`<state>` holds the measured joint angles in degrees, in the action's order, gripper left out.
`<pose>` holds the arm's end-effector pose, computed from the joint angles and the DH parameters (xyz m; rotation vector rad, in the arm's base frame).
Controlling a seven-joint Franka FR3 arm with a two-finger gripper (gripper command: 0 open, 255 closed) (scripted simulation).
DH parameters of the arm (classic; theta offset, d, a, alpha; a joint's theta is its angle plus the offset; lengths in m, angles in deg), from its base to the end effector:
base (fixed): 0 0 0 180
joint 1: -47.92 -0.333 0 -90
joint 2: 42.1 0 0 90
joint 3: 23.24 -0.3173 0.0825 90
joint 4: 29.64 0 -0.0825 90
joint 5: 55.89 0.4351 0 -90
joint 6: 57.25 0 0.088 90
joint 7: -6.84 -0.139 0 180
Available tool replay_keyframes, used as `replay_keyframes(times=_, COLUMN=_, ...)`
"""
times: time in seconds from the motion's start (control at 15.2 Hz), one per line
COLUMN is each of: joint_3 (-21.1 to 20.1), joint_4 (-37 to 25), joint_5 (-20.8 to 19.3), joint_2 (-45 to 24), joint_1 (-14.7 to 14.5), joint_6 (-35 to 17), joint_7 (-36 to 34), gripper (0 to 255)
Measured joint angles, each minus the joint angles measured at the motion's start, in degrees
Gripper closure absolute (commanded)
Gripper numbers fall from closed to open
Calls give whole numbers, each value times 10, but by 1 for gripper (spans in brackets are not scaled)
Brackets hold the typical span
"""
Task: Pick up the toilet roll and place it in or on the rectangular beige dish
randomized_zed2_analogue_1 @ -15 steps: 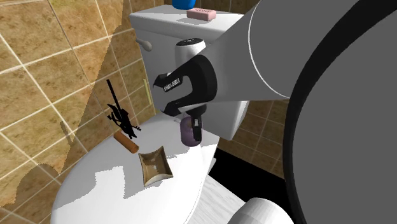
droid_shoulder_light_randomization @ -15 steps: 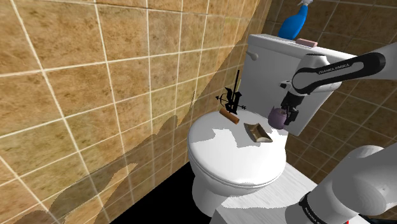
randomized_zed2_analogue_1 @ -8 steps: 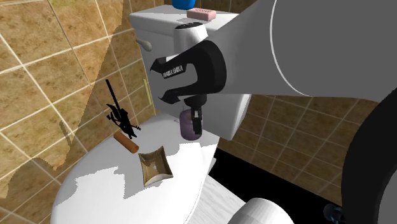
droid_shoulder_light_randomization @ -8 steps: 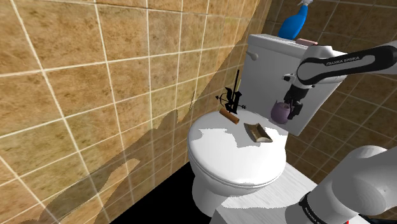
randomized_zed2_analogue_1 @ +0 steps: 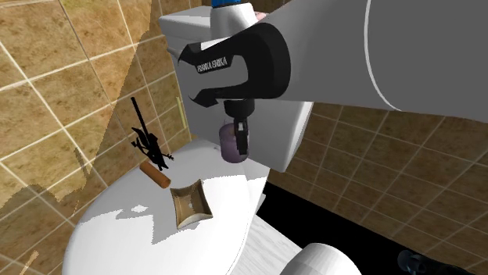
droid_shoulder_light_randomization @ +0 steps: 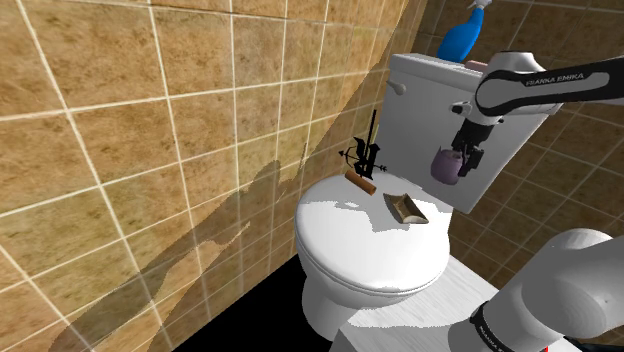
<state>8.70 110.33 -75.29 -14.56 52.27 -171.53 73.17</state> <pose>0.3592 -0.2909 0.3926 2.9109 1.1010 -0.0844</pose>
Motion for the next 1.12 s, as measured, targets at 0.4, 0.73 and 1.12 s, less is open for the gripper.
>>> replay_keyframes(times=0.4, joint_3=-34, joint_4=1, joint_5=6, joint_2=35, joint_1=-3, joint_6=39, joint_7=-28, gripper=255)
replay_keyframes(times=0.73, joint_3=-100, joint_4=51, joint_5=24, joint_2=91, joint_1=-17, joint_6=60, joint_7=-101, gripper=255)
replay_keyframes(times=1.12, joint_3=-170, joint_4=95, joint_5=61, joint_2=132, joint_1=-46, joint_6=68, joint_7=-181, gripper=255)
